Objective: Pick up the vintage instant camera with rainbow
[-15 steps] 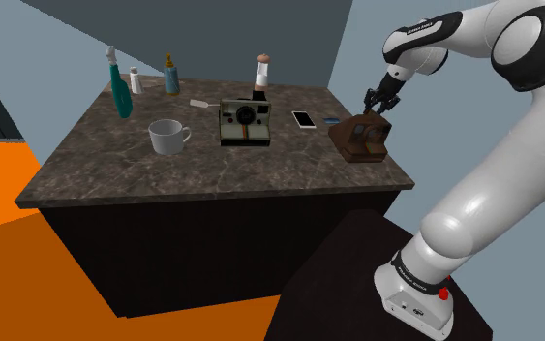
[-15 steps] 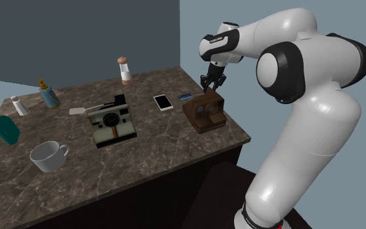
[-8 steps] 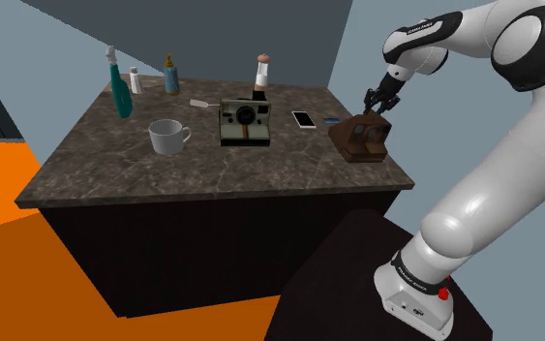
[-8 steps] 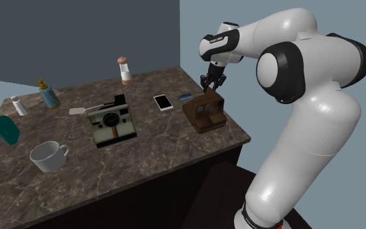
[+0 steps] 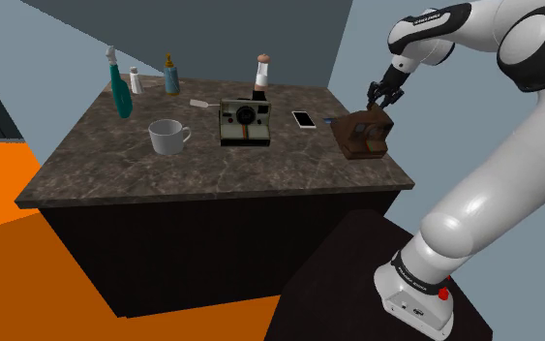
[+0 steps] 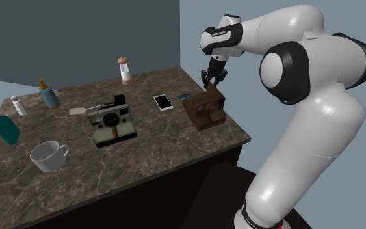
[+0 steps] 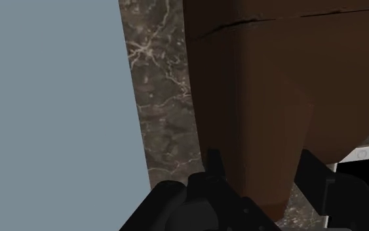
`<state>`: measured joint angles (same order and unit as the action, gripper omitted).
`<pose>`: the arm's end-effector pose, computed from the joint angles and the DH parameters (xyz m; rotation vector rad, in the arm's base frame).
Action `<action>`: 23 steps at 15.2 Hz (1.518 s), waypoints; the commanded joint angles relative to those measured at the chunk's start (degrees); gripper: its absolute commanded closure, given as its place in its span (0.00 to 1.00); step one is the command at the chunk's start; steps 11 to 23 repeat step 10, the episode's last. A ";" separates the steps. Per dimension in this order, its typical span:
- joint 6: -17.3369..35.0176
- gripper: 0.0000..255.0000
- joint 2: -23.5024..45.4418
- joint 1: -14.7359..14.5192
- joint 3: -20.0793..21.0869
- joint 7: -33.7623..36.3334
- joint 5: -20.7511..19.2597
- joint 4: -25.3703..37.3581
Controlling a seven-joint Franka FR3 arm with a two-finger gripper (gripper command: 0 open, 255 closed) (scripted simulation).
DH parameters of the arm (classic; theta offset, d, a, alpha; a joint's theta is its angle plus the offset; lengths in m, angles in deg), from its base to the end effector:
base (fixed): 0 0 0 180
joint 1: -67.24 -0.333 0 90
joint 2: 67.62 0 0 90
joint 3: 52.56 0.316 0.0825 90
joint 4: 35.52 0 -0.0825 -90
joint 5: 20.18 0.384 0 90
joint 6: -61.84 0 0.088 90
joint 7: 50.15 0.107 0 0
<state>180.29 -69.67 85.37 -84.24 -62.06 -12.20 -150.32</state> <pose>0.3626 -0.4220 0.4792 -2.8592 1.0807 -0.2362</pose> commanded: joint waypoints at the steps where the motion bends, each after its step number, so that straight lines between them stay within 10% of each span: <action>1: -1.48 1.00 -0.39 -0.07 0.10 0.52 -0.27 1.45; 23: -6.77 1.00 -1.29 -0.12 0.23 1.62 -1.10 6.07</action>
